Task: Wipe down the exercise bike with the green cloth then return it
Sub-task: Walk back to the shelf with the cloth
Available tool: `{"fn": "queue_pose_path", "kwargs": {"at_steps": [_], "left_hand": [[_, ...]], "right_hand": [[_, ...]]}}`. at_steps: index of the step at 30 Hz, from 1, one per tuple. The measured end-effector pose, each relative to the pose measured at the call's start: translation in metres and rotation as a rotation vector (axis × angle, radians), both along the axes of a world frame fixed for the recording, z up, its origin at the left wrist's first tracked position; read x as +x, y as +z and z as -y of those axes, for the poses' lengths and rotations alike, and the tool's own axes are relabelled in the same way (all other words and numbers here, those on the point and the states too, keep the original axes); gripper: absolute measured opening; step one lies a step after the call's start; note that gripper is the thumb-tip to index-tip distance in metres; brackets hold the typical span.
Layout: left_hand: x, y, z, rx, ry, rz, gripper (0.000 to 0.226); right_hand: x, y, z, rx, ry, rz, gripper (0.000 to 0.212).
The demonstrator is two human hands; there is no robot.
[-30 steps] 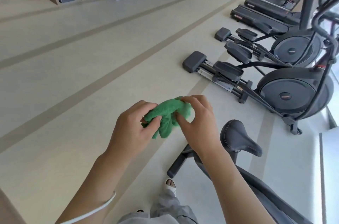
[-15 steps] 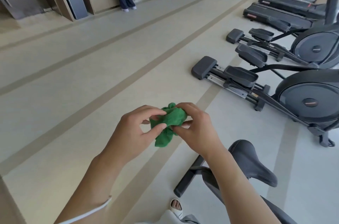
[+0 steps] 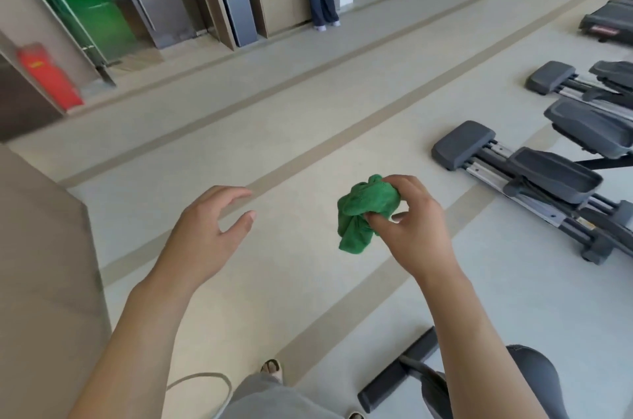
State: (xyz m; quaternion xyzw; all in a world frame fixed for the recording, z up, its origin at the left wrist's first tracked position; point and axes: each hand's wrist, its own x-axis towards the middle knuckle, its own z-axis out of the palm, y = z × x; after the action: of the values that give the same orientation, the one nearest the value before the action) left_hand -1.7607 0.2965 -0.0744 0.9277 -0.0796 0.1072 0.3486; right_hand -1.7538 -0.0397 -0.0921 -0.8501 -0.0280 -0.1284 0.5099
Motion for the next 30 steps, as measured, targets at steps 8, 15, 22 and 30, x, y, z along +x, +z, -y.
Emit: {"fn": "queue_pose_path", "kwargs": {"at_steps": [8, 15, 22, 30], "left_hand": [[0.071, -0.005, -0.026, 0.008, 0.055, 0.032, 0.039], [0.164, -0.005, -0.082, 0.008, 0.06, 0.014, 0.049], [0.246, 0.001, -0.15, -0.009, 0.068, -0.001, 0.049], [0.315, -0.018, -0.199, -0.023, 0.108, -0.034, 0.047]], "right_hand": [[0.073, 0.001, -0.022, -0.026, 0.001, -0.016, 0.036], [0.153, 0.015, -0.069, -0.097, -0.023, -0.002, 0.035], [0.24, 0.023, -0.141, -0.14, -0.032, -0.004, 0.038], [0.31, 0.015, -0.192, -0.176, -0.008, -0.044, 0.039]]}}
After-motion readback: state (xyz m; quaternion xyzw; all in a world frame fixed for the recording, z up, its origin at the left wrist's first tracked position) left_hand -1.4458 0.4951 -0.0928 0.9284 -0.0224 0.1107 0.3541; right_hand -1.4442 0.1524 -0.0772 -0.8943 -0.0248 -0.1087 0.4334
